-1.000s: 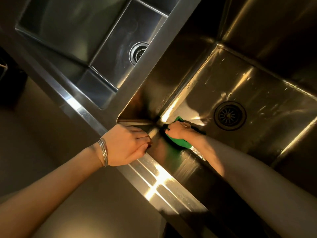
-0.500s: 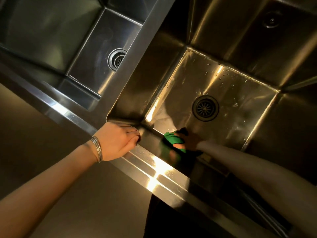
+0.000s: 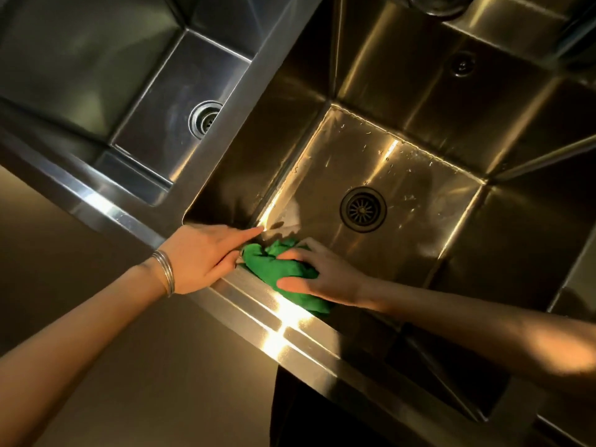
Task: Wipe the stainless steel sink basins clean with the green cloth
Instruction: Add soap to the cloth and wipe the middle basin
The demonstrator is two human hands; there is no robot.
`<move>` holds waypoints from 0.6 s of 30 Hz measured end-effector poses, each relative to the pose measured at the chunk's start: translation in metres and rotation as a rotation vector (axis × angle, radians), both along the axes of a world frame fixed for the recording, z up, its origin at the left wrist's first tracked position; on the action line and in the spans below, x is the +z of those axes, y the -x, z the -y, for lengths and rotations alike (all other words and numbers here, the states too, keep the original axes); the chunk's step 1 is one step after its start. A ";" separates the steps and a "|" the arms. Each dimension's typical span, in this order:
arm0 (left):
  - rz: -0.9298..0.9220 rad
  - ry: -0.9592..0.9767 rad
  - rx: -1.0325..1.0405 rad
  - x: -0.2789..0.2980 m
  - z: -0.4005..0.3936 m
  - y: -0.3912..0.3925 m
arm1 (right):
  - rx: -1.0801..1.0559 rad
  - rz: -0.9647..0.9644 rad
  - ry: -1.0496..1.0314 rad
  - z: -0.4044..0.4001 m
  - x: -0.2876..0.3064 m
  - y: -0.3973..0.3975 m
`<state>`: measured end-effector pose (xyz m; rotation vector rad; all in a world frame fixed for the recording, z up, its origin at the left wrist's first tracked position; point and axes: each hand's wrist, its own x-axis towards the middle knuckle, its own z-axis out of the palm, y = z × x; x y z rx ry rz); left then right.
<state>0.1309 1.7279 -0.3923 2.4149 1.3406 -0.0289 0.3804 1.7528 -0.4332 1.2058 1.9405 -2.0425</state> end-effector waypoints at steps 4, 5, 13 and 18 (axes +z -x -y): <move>-0.063 0.005 -0.015 0.004 -0.001 -0.004 | 0.032 0.116 0.048 -0.004 -0.046 0.027; -0.070 0.013 -0.016 0.005 -0.001 -0.005 | 0.042 0.179 0.068 -0.002 -0.064 0.024; -0.135 0.045 0.012 0.013 -0.001 -0.010 | 0.060 0.360 0.244 0.021 -0.058 -0.058; -0.145 0.083 0.035 0.015 0.002 -0.012 | 0.134 0.245 0.093 0.028 0.005 -0.058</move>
